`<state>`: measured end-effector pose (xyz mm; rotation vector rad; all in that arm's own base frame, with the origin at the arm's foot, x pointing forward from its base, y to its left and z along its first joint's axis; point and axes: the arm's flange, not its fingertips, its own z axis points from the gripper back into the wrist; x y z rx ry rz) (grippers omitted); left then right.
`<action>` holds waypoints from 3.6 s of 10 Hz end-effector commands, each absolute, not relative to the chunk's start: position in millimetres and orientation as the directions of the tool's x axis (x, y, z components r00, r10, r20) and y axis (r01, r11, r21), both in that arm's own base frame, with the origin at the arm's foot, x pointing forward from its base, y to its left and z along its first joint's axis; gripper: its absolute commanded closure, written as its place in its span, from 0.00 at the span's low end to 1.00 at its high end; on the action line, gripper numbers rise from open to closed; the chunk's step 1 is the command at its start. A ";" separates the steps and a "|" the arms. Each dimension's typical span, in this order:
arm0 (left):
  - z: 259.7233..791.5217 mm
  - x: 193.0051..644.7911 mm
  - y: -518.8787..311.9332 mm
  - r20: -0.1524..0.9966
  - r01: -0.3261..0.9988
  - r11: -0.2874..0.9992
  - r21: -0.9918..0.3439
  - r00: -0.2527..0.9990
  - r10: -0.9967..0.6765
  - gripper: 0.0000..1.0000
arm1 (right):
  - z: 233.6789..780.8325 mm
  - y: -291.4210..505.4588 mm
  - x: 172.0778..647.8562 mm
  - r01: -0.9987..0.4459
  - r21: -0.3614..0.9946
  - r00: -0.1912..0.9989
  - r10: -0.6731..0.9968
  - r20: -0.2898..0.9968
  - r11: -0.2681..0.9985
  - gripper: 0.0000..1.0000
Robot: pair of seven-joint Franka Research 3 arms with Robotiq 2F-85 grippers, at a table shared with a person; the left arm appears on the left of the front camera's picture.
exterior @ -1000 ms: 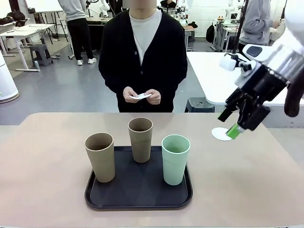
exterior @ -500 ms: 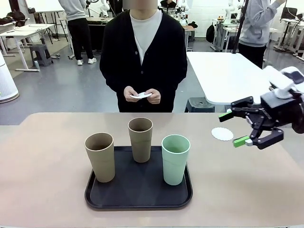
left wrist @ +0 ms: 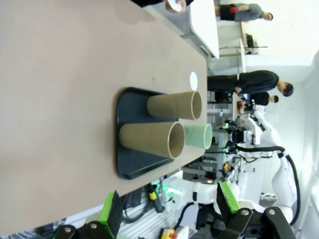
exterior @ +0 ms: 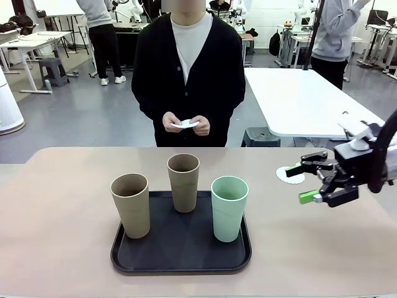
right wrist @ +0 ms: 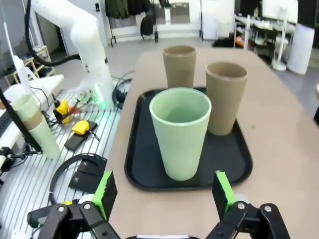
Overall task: Place coasters on the table and set cups on them.
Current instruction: Pick up one Reusable plastic cup and place it on a coaster set by the human.
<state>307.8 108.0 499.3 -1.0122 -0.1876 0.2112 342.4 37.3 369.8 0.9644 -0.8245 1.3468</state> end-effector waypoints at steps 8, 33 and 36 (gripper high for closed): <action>499.5 307.6 109.2 0.064 -0.080 0.503 -0.860 0.963 0.262 0.00 | 346.9 76.2 345.7 -0.989 0.141 0.097 0.502 0.859 -0.049 0.00; 499.5 307.6 109.2 0.064 -0.080 0.503 -0.860 0.963 0.262 0.00 | 271.8 98.6 364.7 -0.999 0.027 0.034 0.264 0.964 0.028 0.00; 499.5 307.6 109.2 0.064 -0.080 0.503 -0.860 0.963 0.262 0.00 | 269.8 104.8 368.1 -0.999 0.035 0.041 0.275 0.961 0.026 0.00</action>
